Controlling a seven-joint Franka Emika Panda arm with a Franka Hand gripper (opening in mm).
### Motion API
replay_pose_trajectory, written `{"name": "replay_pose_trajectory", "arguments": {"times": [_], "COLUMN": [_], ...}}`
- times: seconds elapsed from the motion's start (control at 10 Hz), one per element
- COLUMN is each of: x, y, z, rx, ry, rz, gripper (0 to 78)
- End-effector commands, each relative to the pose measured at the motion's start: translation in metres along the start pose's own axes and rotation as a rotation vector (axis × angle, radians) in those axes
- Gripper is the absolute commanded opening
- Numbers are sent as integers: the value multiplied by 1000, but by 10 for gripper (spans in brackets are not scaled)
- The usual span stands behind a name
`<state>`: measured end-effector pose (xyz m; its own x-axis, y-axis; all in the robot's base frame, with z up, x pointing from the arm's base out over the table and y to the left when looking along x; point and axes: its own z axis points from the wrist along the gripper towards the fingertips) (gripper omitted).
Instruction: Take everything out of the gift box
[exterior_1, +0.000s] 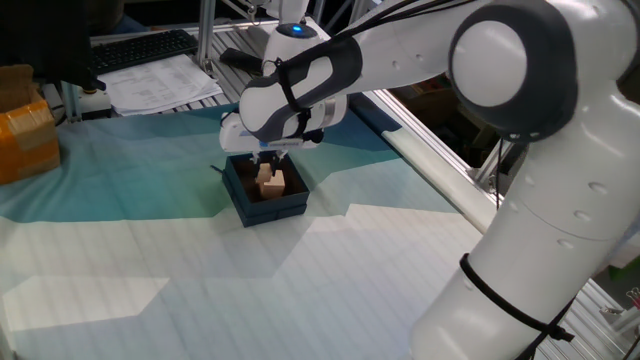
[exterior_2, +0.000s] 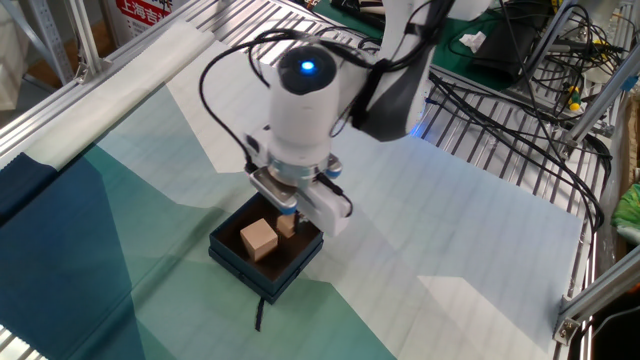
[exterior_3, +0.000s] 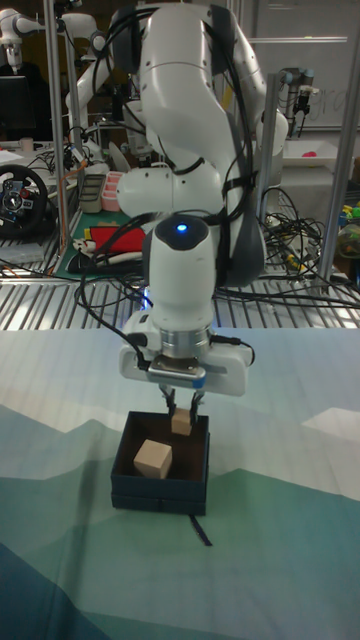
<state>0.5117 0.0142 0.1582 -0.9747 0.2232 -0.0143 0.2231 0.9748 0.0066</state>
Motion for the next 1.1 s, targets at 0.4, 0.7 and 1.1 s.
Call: {"name": "replay_pose_trajectory", "arguments": {"times": [0.4, 0.7, 1.1], "x": [18, 22, 25], "y": [31, 43, 56], "z": [-21, -23, -23], "rx": [1, 1, -4], "ry": [35, 38, 39], "rz": [71, 96, 125], "gripper": [13, 13, 13]}}
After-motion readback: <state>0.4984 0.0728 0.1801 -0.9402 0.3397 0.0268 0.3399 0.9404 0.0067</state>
